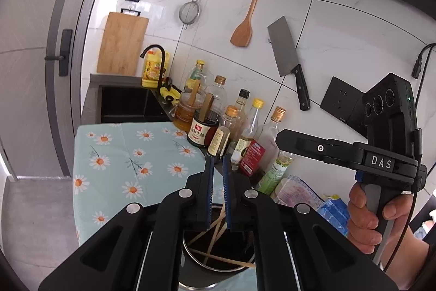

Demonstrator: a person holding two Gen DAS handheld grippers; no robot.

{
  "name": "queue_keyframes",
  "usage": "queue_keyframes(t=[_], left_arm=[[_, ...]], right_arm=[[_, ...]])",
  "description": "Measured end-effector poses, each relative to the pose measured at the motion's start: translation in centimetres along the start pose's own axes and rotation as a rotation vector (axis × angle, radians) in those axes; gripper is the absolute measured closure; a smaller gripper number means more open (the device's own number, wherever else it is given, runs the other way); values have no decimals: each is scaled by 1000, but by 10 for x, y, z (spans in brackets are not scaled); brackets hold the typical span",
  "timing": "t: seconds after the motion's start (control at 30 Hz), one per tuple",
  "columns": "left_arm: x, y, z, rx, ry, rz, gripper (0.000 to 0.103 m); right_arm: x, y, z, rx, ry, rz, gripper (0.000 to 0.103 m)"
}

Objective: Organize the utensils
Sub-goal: 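Open both tools to drop the chopsticks into the black cup, then lower both open tools toward the chopstick pile beside the cup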

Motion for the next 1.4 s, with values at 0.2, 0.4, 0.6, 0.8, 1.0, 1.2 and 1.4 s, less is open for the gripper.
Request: queue_keyframes(t=[0.2,0.4,0.6,0.8,1.0,1.2,1.4], left_arm=[[-2,11,-4,-14,-14,-3,80],[-5,29,-13,-20,-20,-13,74],[-4,52,-23,-17,-11,-27,61],[-3,71,-29,-25,-16,-18,39],[12,86,-34,-19,-48,31,33],[34,93,-34,-16,-55,87,33],[61,98,-30,-24,-19,151,33]], right_arm=[[5,6,8,-14,-8,28,48],[11,22,21,-9,15,32,48],[16,43,33,-5,18,31,41],[18,66,43,-6,31,19,29],[35,74,44,5,23,70,24],[54,80,43,13,10,98,23],[81,79,37,31,-17,161,23]])
Point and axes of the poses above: each gripper's, at about its wrist camera, not at the fingertips, and y roughly against the way its jaws point, z to its left, x to its underside, the point moved 5 cm from there along -y, roughly the way its jaws point, and after that the axes turned 13 degrees about -z, right-handed, at the moved point
